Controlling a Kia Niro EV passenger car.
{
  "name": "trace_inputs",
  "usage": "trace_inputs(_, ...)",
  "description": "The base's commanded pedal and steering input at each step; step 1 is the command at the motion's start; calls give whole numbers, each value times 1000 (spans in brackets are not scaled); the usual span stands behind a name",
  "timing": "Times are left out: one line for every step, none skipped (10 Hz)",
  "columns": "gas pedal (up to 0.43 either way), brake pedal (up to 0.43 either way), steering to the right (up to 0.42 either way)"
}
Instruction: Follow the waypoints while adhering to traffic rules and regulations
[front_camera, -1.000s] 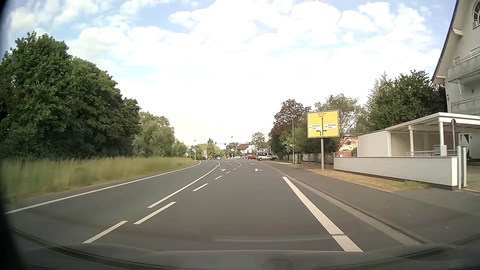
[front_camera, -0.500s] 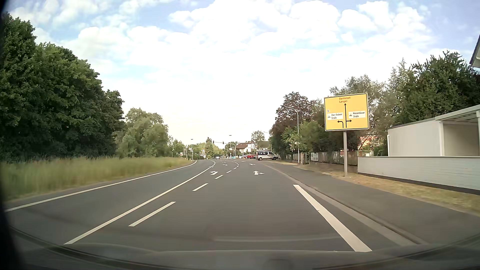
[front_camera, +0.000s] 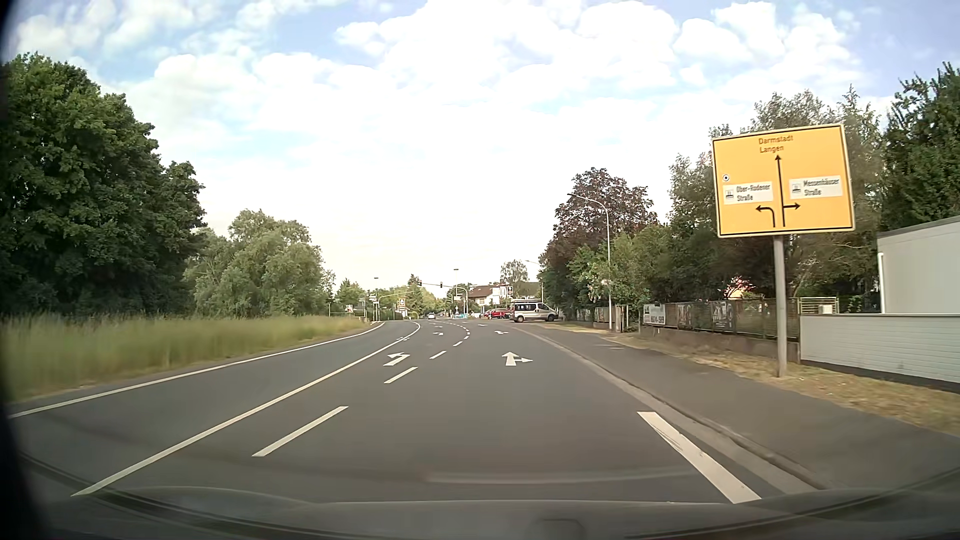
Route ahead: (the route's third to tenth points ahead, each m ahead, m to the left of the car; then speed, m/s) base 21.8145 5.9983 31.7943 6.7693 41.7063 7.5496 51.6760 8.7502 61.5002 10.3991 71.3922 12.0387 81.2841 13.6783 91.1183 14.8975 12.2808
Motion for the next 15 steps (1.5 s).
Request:
trace_inputs(0,30,3)
trace_inputs(0,30,2)
trace_inputs(0,30,2)
trace_inputs(0,30,0)
trace_inputs(0,30,-2)
trace_inputs(0,30,-3)
trace_inputs(0,30,-5)
trace_inputs(0,30,-5)
trace_inputs(0,30,-6)
trace_inputs(0,30,-8)
trace_inputs(0,30,-8)
trace_inputs(0,30,-9)
trace_inputs(0,30,-9)
trace_inputs(0,30,-9)
trace_inputs(0,30,-8)
